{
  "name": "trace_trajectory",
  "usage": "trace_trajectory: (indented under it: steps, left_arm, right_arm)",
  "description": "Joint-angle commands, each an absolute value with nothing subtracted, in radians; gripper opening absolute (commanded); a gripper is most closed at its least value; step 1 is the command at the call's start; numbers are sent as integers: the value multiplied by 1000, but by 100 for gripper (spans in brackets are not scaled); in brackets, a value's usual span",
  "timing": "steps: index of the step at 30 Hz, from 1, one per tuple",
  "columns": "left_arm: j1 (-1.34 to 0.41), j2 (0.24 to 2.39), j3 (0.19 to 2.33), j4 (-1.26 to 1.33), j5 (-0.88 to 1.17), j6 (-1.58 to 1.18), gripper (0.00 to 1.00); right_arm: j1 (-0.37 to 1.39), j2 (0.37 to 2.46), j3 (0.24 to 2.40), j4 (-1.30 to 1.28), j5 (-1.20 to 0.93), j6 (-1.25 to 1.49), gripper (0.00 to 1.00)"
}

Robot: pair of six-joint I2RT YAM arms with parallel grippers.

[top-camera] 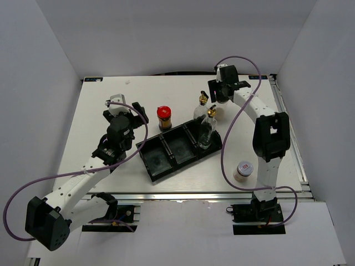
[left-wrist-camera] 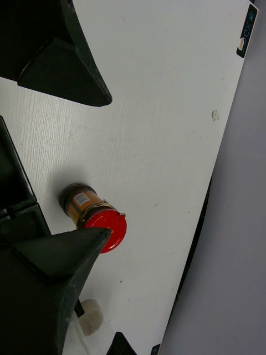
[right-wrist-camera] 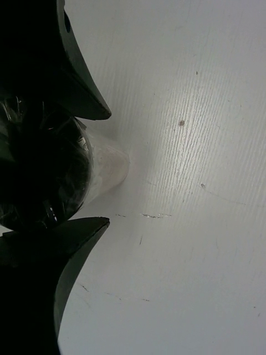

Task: Organize the condiment bottles

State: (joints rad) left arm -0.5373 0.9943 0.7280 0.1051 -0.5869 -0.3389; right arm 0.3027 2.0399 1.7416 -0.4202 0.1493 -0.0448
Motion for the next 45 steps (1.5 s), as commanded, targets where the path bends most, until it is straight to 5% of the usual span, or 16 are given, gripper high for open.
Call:
trace_trajectory:
  steps: [1,3,10,17,21,26,31,40,45]
  left_arm:
    - [-531,968,727,103,-580,-347,98]
    - [-531,963,726,103,-574,-350,98]
    - [-531,934,715,92,-566,-365,98]
    - [-531,901,696,86,-571,-377,98]
    - [-531,888,693,72,-565,-388,98]
    - [-531,882,695,52,-594,-402,98]
    - [-531,877,695,41,-612,-408,98]
    - [-531,867,713,-54,-735,-437,98]
    - [-526,832,703,-107,-847,-466,98]
  right_arm:
    - [298,1965,1735,-387,175,-34,44]
    - [298,1944,1726,-379,183,-29,24]
    - [298,1739,1637,-328,290,-34,0]
    - [299,1482,1592,-259,287,-127,0]
    - [302,1361,1662,-219,44,-163,0]
    - [385,1387,1879,-328,-155,-189,0]
    - [613,1468,2026,-410,-100,-294,0]
    - [845,1535,1941,-442,-161,-299,0]
    - [857,1543,1715,-341,-135,-204,0]
